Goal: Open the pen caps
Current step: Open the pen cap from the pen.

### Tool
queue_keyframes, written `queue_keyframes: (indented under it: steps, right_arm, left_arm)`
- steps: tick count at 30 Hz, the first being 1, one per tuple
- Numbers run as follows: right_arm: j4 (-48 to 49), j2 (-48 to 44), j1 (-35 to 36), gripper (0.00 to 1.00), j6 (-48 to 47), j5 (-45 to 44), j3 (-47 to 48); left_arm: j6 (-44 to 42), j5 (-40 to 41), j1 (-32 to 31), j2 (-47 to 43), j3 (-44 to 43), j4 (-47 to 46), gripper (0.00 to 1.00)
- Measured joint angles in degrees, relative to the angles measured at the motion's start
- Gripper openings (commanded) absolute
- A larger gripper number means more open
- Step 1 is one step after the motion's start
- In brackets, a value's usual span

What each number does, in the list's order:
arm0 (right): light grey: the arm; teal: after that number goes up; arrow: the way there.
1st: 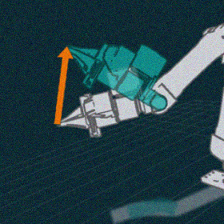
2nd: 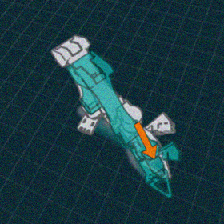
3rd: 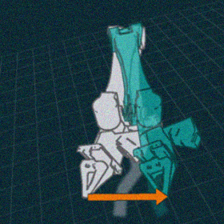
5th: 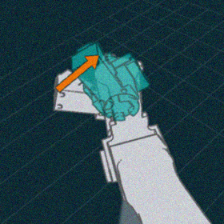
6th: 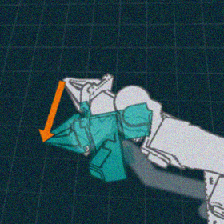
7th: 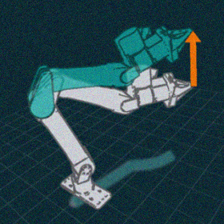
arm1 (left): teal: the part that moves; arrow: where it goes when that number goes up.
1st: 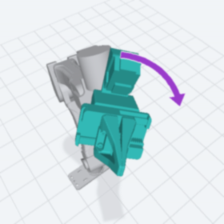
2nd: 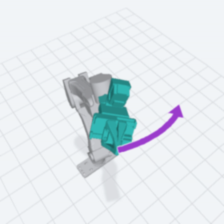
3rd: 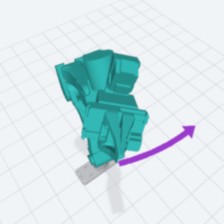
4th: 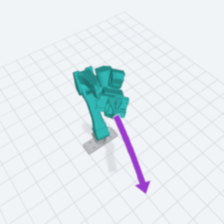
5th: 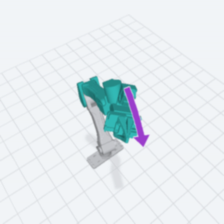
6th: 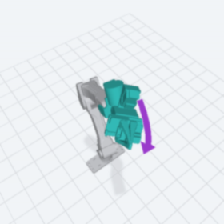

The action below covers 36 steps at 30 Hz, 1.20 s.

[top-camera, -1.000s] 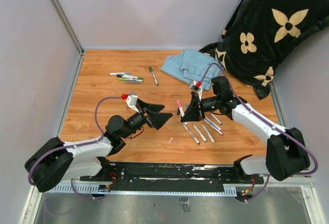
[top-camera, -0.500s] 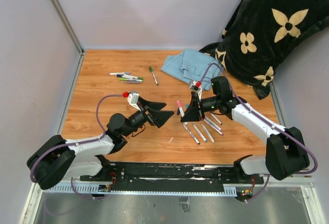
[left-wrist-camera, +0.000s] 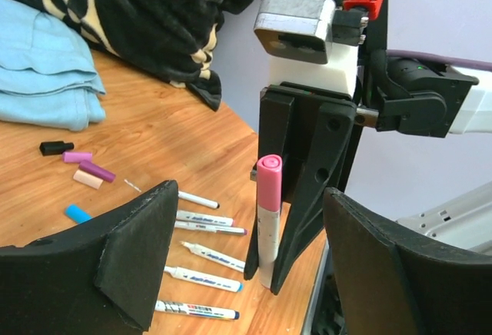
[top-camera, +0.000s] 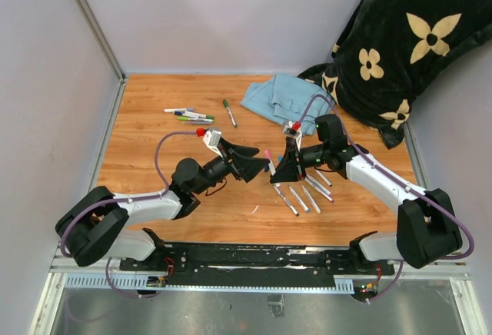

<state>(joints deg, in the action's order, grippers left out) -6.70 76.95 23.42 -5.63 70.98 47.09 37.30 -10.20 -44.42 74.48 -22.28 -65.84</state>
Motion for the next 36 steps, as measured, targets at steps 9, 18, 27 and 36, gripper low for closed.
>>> queue_keyframes:
  steps: [9,18,27,36]
  right_arm:
    - [0.00,0.33,0.00,0.01,0.00,0.20,0.00]
    - [-0.02,0.35,0.00,0.01,0.00,0.11,0.00]
    - [-0.02,-0.28,0.83,0.01,-1.07,-3.19,0.00]
    - [4.79,-0.55,2.75,0.01,0.66,-6.67,-0.66]
  left_arm:
    - [0.63,-1.86,0.00,4.20,-3.56,-0.04,0.46]
    - [2.16,-3.61,0.00,5.57,-4.09,-0.55,0.25]
    - [4.13,-4.04,0.15,5.53,-4.39,-0.15,0.00]
    - [5.22,1.53,9.70,-2.73,-6.10,7.23,0.00]
